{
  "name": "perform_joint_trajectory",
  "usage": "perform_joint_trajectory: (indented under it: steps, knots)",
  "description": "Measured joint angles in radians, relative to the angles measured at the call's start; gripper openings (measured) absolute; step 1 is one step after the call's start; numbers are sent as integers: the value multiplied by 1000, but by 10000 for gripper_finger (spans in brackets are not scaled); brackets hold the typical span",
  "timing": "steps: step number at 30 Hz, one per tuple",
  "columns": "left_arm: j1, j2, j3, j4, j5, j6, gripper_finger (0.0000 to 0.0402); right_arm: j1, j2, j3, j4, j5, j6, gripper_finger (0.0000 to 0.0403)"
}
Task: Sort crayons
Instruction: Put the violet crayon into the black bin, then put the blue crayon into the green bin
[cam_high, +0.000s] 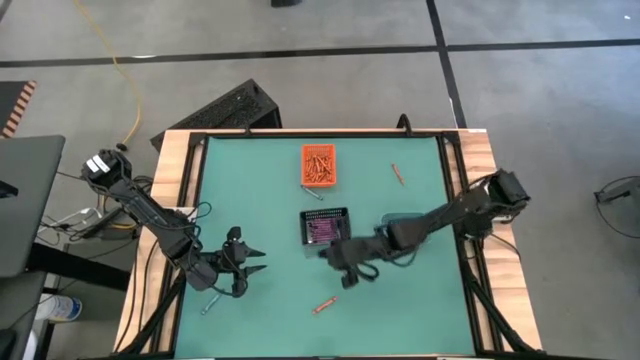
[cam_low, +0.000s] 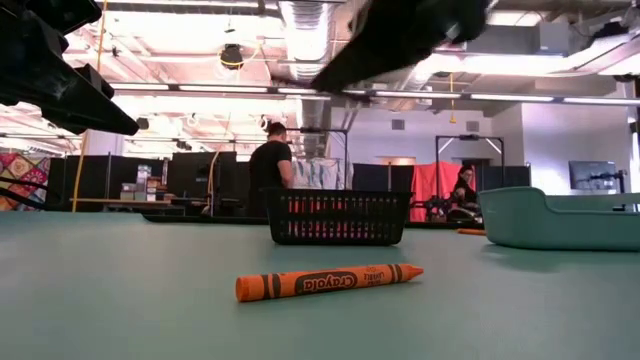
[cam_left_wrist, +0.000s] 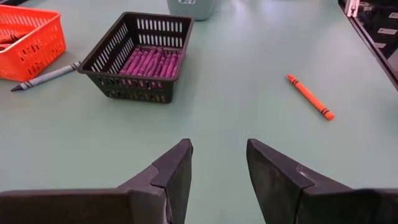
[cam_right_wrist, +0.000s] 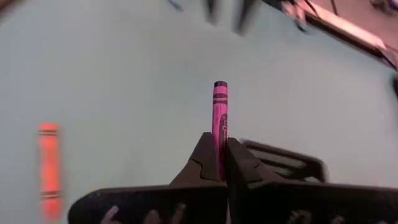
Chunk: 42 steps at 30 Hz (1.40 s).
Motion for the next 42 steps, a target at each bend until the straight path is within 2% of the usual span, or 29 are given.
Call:
perform_joint_trajectory:
  steps: [6, 13, 21, 29, 35, 39, 42]
  knots:
    - [0, 0, 0, 0, -1, 5, 141, -115, 53, 0, -8, -43, -37, 8]
    - [0, 0, 0, -1, 4, 3, 141, -185, 82, 0, 4, -53, -68, 24]
    - [0, 0, 0, -3, 5, 13, 141, -194, 81, 0, -10, -37, -69, 60]
    - [0, 0, 0, -4, 5, 17, 141, -189, 80, 0, -53, 32, -68, 91]
    - [0, 0, 0, -5, 44, 16, 141, -137, 72, 56, -193, 51, 67, 99]
    - [0, 0, 0, -4, 76, 15, 141, -62, 72, 140, -352, 51, 226, 99]
    - [0, 0, 0, -3, 76, 15, 141, 7, 71, 179, -374, 51, 320, 99]
